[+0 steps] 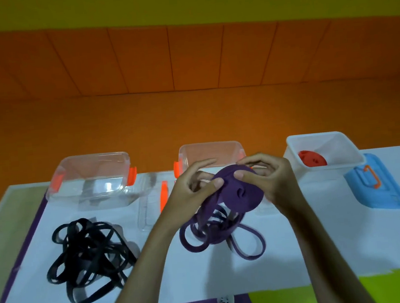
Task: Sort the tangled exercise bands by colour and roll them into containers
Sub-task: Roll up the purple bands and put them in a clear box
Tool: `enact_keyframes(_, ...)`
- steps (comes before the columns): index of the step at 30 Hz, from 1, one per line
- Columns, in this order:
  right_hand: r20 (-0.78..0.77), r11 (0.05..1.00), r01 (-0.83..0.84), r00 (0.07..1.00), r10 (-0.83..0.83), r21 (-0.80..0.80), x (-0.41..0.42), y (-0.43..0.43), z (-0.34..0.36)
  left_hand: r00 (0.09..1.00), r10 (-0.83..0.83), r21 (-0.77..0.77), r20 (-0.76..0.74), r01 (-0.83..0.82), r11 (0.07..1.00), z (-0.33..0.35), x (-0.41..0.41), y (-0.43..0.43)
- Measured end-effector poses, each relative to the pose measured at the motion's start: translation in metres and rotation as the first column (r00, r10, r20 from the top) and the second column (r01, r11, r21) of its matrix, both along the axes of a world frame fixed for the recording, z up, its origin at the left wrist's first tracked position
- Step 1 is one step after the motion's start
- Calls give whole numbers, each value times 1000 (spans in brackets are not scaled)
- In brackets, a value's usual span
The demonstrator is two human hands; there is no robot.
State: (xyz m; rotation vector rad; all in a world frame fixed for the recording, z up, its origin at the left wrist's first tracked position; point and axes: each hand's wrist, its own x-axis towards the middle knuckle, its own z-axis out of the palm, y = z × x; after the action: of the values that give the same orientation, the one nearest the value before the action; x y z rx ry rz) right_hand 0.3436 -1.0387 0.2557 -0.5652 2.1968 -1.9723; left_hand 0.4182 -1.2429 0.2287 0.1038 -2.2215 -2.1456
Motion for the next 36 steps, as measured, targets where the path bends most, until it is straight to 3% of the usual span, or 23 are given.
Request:
enact_keyframes(5, 66, 996, 41, 997, -36, -80, -23, 8, -4, 953, 40, -108, 302, -8, 994, -63, -7, -17)
enact_keyframes(12, 63, 990, 14, 998, -5, -143, -54, 22, 5, 837, 189, -141, 514, -135, 981, -156, -31, -13)
enact_keyframes(15, 88, 988, 9, 996, 4, -155, -65, 29, 7, 749, 204, -3, 630, -260, 966, -168, -45, 4)
enact_keyframes(18, 55, 990, 3, 998, 5, -139, -73, 37, 6, 669, 93, 189, 738, -336, 923, -178, -58, 17)
enact_keyframes(22, 32, 993, -12, 999, 16, -122, -79, 51, 3, 725, -20, 470, 689, -425, 773, -185, -58, 26)
enact_keyframes(27, -21, 998, 8, 1000, -9, -58, -82, 70, -5, 715, 47, 461, 697, -497, 735, -196, -43, 30)
enact_keyframes(32, -55, 996, 84, 995, -83, 24, -87, 88, -19, 761, 152, 553, 630, -578, 600, -192, -27, 16)
enact_keyframes(36, -81, 987, 155, 985, -151, 49, -90, 100, -31, 685, 322, 435, 654, -688, 582, -191, -19, 2)
